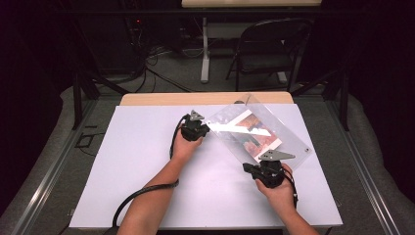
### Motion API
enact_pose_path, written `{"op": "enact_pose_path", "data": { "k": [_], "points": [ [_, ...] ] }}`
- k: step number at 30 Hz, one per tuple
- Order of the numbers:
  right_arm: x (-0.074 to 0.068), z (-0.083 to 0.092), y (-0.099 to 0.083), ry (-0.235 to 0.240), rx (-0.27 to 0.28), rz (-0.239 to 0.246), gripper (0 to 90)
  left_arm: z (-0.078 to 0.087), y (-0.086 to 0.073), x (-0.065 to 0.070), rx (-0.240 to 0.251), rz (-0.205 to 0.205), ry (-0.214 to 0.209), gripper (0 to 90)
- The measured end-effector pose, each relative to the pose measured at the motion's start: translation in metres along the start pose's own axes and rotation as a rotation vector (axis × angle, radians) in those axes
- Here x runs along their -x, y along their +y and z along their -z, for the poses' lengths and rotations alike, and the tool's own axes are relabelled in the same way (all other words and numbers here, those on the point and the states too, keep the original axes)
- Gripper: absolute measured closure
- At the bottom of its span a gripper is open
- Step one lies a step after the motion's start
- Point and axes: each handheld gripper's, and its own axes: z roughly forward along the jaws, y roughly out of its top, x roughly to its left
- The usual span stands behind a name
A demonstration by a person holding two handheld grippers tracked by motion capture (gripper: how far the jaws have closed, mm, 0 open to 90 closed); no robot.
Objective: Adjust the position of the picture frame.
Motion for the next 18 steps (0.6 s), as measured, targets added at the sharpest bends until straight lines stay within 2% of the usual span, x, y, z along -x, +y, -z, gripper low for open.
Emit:
{"op": "enact_pose_path", "data": {
  "k": [5,9,12,13,14,18],
  "points": [
    [-0.002,-0.005,-0.001,0.002,-0.02,0.004,90.0,0.003,0.0,0.0,-0.01,-0.001,-0.007,84.6],
    [-0.001,-0.006,-0.001,0.005,-0.019,0.004,90.0,0.001,0.0,0.0,-0.009,-0.037,0.008,84.4],
    [-0.001,-0.005,0.0,0.008,-0.011,-0.001,90.0,-0.001,-0.002,-0.002,0.005,-0.056,-0.006,83.7],
    [-0.001,-0.005,0.0,0.008,-0.013,-0.003,90.0,-0.002,-0.001,-0.002,0.018,-0.092,0.01,82.3],
    [-0.001,-0.005,-0.001,0.012,-0.016,-0.006,90.0,-0.003,-0.001,-0.002,0.025,-0.104,0.01,78.0],
    [-0.003,-0.005,0.0,0.017,-0.002,0.002,90.0,-0.007,0.002,-0.002,0.025,-0.127,0.003,77.7]
  ]
}}
